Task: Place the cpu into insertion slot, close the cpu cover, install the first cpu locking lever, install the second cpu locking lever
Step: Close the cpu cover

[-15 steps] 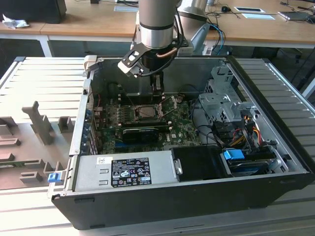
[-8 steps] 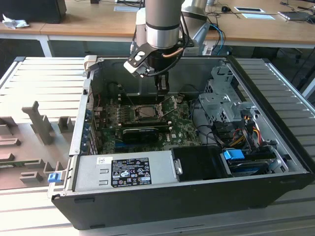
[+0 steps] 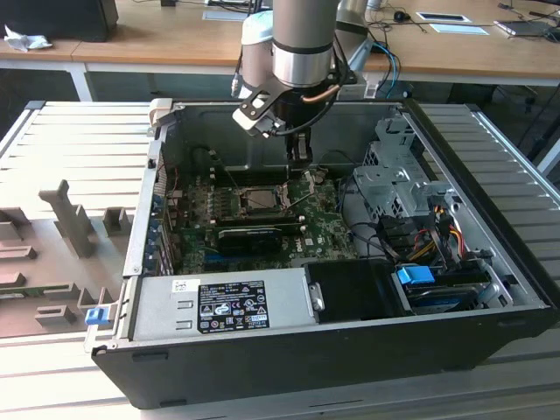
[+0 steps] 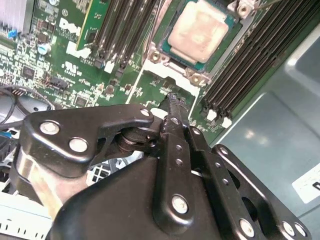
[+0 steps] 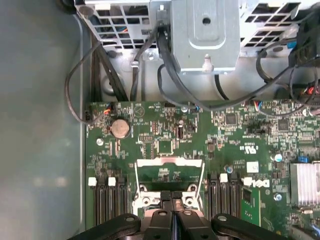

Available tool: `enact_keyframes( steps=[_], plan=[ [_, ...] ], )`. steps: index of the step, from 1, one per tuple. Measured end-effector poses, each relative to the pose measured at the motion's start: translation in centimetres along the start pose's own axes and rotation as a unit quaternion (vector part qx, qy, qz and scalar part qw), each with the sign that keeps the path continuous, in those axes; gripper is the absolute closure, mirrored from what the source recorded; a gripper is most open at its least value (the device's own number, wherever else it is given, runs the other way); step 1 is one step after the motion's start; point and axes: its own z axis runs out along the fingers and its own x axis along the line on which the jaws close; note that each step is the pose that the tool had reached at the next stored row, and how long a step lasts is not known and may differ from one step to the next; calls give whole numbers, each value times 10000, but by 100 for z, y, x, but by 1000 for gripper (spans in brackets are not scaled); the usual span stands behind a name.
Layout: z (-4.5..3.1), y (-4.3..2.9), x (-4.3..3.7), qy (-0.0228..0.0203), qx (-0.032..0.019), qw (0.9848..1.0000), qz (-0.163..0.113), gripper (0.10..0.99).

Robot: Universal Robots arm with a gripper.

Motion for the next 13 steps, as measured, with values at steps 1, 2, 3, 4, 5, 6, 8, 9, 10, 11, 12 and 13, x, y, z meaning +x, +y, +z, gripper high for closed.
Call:
enact_keyframes(
  steps=[1, 2, 3, 4, 5, 6, 8, 9, 10, 11, 12, 13],
  plan=[
    [2, 26, 0, 0, 1, 10000, 0, 980],
    [2, 41, 1, 0, 2, 10000, 0, 980],
    [3, 50, 1, 0, 2, 10000, 1, 980],
    [1, 54, 2, 0, 2, 10000, 1, 980],
    [-6, 55, 2, -2, 3, 10000, 0, 980],
    [-16, 55, 3, -3, 3, 10000, 0, 980],
    [-55, 58, 5, -6, 3, 10000, 0, 980],
    [-71, 60, 6, -6, 3, 10000, 0, 980],
    [-76, 73, 6, -6, 2, 10000, 1, 980],
    [-74, 95, 6, -4, 2, 10000, 0, 980],
    [-73, 123, 7, -4, 2, 10000, 0, 980],
    [-71, 165, 7, -6, 3, 10000, 1, 980]
  ],
)
